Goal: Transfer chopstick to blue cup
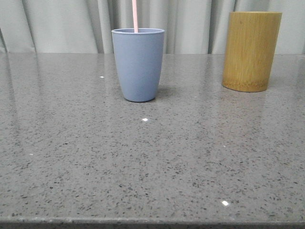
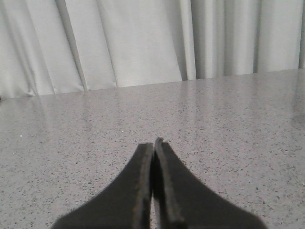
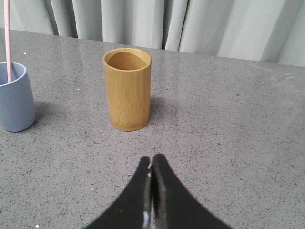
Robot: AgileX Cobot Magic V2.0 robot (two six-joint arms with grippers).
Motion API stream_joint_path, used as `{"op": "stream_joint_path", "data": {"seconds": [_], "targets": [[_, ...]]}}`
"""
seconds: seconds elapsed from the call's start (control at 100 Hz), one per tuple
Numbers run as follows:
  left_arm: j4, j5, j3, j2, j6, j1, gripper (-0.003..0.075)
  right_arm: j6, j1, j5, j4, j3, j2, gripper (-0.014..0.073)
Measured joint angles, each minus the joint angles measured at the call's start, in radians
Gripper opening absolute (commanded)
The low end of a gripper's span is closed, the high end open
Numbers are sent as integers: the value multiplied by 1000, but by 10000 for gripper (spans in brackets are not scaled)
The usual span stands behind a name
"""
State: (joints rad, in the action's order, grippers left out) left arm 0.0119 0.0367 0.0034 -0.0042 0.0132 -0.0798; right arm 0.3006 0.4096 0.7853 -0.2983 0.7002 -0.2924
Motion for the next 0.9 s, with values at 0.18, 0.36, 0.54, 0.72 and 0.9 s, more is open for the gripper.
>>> {"op": "stream_joint_path", "data": {"seconds": [0.18, 0.36, 0.54, 0.72, 0.9], "targets": [[0, 0, 0, 0, 0, 0, -19, 0, 0, 0, 0, 0, 0, -68], [0, 0, 0, 0, 0, 0, -19, 0, 0, -6, -22, -20, 0, -68], [0, 0, 0, 0, 0, 0, -19, 0, -29, -45, -15, -120, 37, -68], [0, 0, 0, 0, 0, 0, -19, -18, -140, -189, 41, -268, 128, -68], [0, 0, 0, 0, -2, 0, -19, -107, -273, -370, 151, -423, 226, -68]]}}
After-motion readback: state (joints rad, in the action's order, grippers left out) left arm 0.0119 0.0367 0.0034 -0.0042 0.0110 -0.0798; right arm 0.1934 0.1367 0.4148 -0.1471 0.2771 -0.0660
